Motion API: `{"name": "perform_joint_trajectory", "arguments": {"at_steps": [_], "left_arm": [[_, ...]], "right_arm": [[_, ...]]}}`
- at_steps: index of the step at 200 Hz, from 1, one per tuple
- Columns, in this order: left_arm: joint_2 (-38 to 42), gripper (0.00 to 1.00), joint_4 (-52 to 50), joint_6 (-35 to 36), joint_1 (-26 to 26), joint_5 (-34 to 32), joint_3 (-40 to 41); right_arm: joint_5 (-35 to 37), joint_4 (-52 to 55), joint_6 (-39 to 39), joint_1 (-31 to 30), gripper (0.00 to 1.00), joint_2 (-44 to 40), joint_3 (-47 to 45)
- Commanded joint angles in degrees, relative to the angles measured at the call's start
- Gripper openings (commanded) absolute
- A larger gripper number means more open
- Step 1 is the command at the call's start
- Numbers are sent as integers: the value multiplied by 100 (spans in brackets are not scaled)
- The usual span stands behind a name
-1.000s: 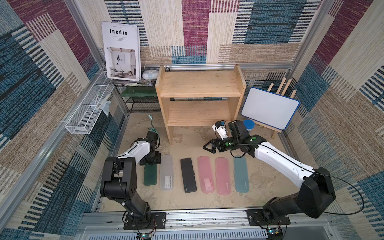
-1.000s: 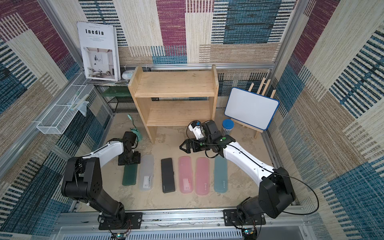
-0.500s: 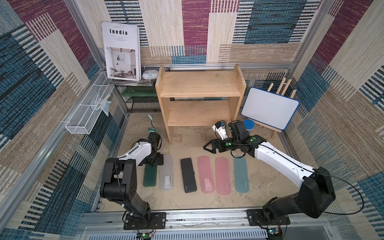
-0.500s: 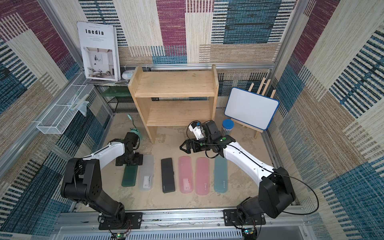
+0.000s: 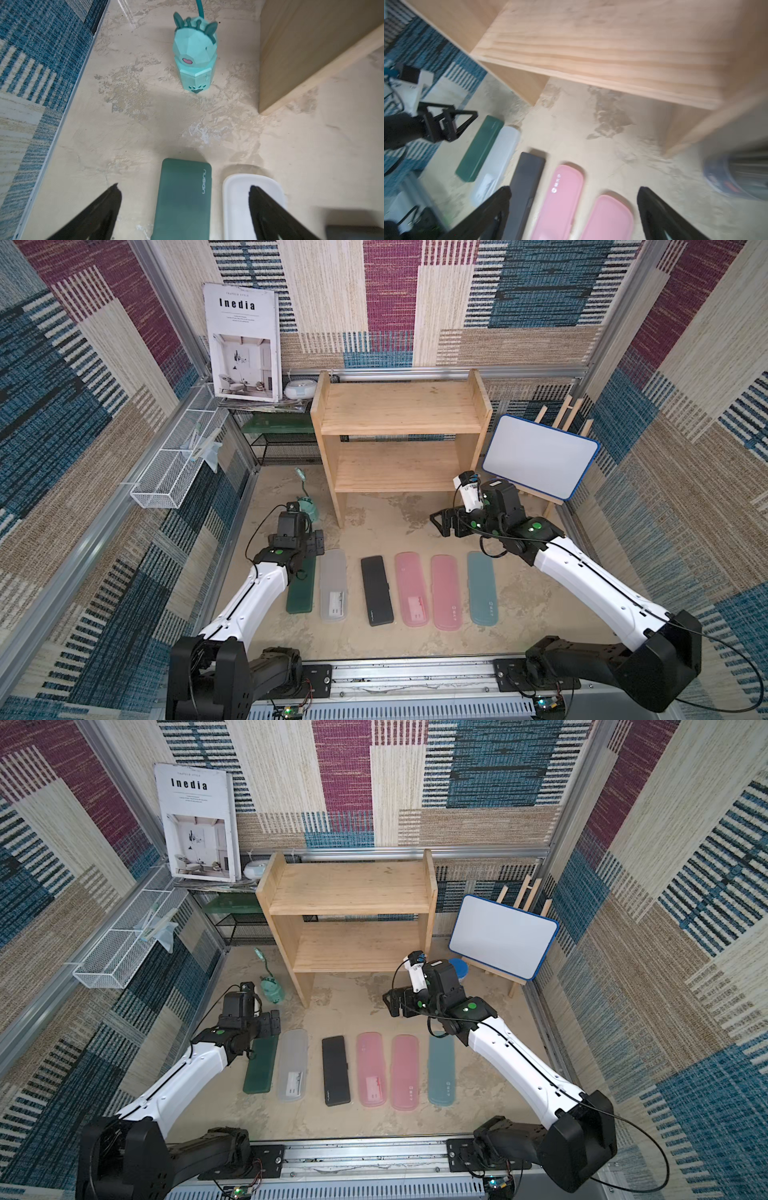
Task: Remove the pencil cases from the shelf
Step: Reset both arms
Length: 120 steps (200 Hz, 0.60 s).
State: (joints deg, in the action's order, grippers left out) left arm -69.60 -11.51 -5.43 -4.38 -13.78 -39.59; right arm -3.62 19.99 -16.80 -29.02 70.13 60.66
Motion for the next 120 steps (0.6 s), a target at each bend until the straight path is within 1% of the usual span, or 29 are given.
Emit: {"name": "perform_joint_trajectory", "arguments": {"at_steps": [1, 22, 42, 47, 51, 57, 71, 98, 111, 116, 120], "left_arm": [[-279, 100, 1987, 342, 132, -69, 389], [-783, 100, 2963, 224, 222, 182, 664], [-1200, 99, 3935, 247, 244, 213, 990], [-1220, 99, 3913, 256, 253, 217, 958], [-1202, 99, 3705, 280, 260, 271, 887], [-1223, 99, 3866, 393, 261, 320, 907], [-1235, 99, 4432, 481, 286, 310, 1147], [-1492, 99, 5719, 472, 323, 382, 1696], [-1779, 99, 6322, 555, 317, 464, 1878], [-1790, 99, 6350, 546, 315, 447, 1878], [-1729, 99, 6176, 522, 315, 425, 1836]], "right_arm": [[1670, -540, 215, 261, 99, -341, -372], [2347, -1298, 545, 520, 99, -779, -970], [2685, -2121, 1138, 654, 99, -1160, -1596], [2772, -2288, 1268, 681, 99, -1215, -1732], [2826, -2422, 1351, 724, 99, -1256, -1857], [2867, -2600, 1460, 796, 99, -1295, -2016], [2892, -2892, 1479, 1054, 99, -1264, -2328], [2653, -3500, 1222, 1874, 99, -1050, -2932], [2364, -4299, 1241, 2234, 99, -1044, -3402], [2251, -4555, 1242, 2320, 99, -1041, -3558], [2154, -4740, 1224, 2428, 99, -1030, -3686]]}}
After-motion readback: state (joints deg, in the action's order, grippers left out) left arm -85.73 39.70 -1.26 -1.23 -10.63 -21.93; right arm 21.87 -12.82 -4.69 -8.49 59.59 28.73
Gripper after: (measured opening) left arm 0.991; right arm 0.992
